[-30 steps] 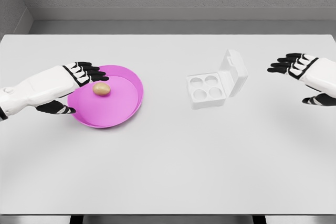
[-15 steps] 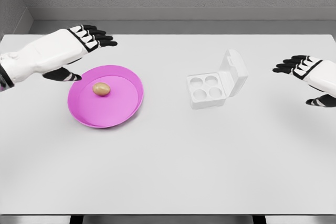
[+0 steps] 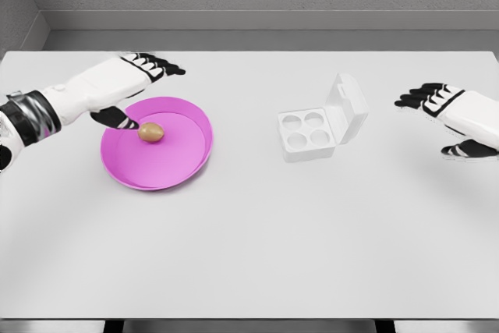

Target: Pack egg into the box and close the box lid

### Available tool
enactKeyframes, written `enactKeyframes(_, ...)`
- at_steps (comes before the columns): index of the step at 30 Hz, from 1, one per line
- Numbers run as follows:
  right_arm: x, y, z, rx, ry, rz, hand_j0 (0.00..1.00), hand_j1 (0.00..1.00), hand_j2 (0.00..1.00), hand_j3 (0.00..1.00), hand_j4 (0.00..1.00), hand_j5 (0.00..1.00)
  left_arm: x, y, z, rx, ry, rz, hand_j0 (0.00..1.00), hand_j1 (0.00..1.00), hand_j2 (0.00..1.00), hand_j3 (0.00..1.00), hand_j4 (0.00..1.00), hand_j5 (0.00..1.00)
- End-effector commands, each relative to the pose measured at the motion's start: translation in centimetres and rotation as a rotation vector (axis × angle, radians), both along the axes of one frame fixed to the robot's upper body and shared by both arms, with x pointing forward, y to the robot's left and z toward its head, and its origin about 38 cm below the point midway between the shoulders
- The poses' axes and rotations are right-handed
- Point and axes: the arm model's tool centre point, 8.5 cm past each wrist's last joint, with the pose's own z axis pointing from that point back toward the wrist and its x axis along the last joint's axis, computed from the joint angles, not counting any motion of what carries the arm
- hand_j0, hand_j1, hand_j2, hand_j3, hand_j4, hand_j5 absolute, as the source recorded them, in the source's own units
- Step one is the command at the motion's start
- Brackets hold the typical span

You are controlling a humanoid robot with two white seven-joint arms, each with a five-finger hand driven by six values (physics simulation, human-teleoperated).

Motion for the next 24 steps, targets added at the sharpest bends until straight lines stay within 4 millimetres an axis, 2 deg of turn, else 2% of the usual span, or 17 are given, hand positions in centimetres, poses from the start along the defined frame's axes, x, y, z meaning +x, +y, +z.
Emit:
enactKeyframes(1,0.0,0.6,-2.3,0.004,0.043,0.0,1.0,1.0,1.0,1.0,1.0,1.0,-0.1,-0.5,-1.1,0.011,0.034,-0.019,1.0,1.0,1.0,1.0,1.0,1.0)
enactKeyframes(3,0.5,0.6,-2.8,0.016,0.045,-0.014,1.0,1.0,1.0,1.0,1.0,1.0,-0.2,-0.6,-1.4,0.018,0.044,-0.016,1.0,1.0,1.0,1.0,1.0,1.0)
enactKeyframes(8,0.8,-0.4,-3.0,0.015,0.053,-0.044,1.0,1.0,1.0,1.0,1.0,1.0,-0.3,1.1,-3.3,0.061,0.131,-0.01,1.0,1.0,1.0,1.0,1.0,1.0)
enactKeyframes(9,1.0,-0.4,-2.8,0.015,0.048,-0.044,1.0,1.0,1.0,1.0,1.0,1.0,-0.3,1.4,-3.3,0.058,0.141,-0.009,1.0,1.0,1.0,1.0,1.0,1.0)
enactKeyframes(13,2.7,-0.2,-4.0,0.016,0.08,-0.066,1.0,1.0,1.0,1.0,1.0,1.0,0.3,1.8,-2.5,0.045,0.149,-0.011,1.0,1.0,1.0,1.0,1.0,1.0)
enactKeyframes(15,2.7,-0.2,-4.1,0.017,0.083,-0.069,1.0,1.0,1.0,1.0,1.0,1.0,1.7,1.4,-2.7,0.037,0.191,-0.02,1.0,1.0,1.0,1.0,1.0,1.0)
enactKeyframes(17,2.9,-0.4,-4.4,0.018,0.089,-0.079,1.0,1.0,1.0,1.0,1.0,1.0,1.6,1.5,-2.6,0.022,0.203,-0.027,0.99,0.99,0.99,0.99,0.99,0.99)
enactKeyframes(20,3.5,-0.4,-5.0,0.013,0.107,-0.085,1.0,1.0,1.0,1.0,1.0,1.0,1.5,1.1,-2.6,0.013,0.217,-0.043,0.94,0.94,0.94,0.94,0.94,0.94)
enactKeyframes(21,3.7,-0.3,-5.1,0.018,0.106,-0.086,1.0,1.0,1.0,1.0,1.0,1.0,1.5,1.1,-2.5,0.008,0.218,-0.044,0.86,0.86,0.86,0.86,0.86,0.86)
enactKeyframes(24,3.8,-0.5,-5.4,0.016,0.116,-0.096,1.0,1.0,1.0,1.0,1.0,1.0,1.9,1.7,-3.0,0.006,0.234,-0.022,0.83,0.83,0.83,0.83,0.83,0.83)
